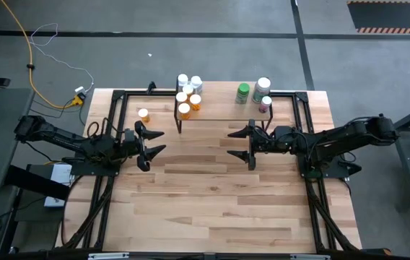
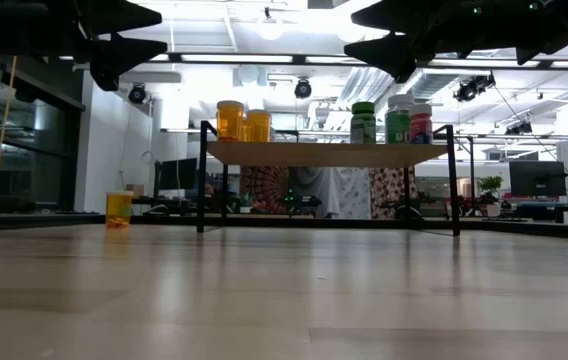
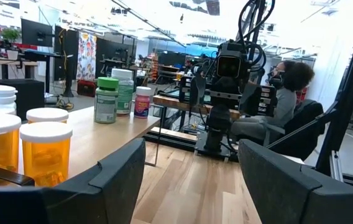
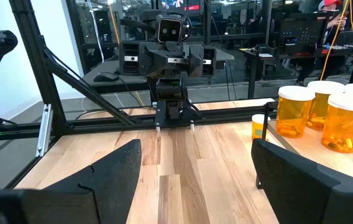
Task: Pick and place medicine bottles onto shelf by color
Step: Put the orange pill bottle on the shelf
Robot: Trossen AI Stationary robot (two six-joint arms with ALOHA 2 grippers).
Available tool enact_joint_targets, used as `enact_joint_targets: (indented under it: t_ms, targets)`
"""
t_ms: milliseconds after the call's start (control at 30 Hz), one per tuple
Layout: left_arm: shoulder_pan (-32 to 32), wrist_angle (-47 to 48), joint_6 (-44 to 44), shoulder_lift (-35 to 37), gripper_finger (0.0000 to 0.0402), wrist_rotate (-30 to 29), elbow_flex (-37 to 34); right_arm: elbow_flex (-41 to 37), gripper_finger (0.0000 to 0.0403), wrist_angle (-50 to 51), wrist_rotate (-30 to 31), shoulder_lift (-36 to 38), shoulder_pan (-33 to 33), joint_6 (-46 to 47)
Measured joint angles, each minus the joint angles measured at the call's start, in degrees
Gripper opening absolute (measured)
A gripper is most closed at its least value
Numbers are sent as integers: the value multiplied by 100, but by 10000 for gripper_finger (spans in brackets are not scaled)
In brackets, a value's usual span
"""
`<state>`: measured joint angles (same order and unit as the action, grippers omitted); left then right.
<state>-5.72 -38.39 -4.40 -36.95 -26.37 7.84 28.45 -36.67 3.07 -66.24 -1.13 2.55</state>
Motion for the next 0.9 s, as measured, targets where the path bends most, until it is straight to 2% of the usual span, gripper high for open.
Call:
enact_joint_targets:
  t_ms: [167,233,300,367,433,533,667,900]
  targets:
    - [0,168,-376,0,248,-161,0,0,296,0,1,0,1,0]
    - [5,492,-697,0,248,-693,0,0,296,0,0,0,1,0]
    - [58,981,-1081,-35,248,-1517,0,0,296,0,2,0,1,0]
    - [188,1559,-1694,-68,248,-2285,-2,0,296,0,2,0,0,-2]
    - [417,2141,-2415,-76,248,-2745,-2,0,296,0,2,0,2,-2]
    - [864,2936,-3303,-79,248,-2797,-2,0,296,0,2,0,0,0]
    - [1487,3848,-4090,-151,248,-2548,-2,0,296,0,2,0,2,0]
    - [2316,4374,-4710,-798,248,-2170,0,0,296,-1,3,0,1,-1]
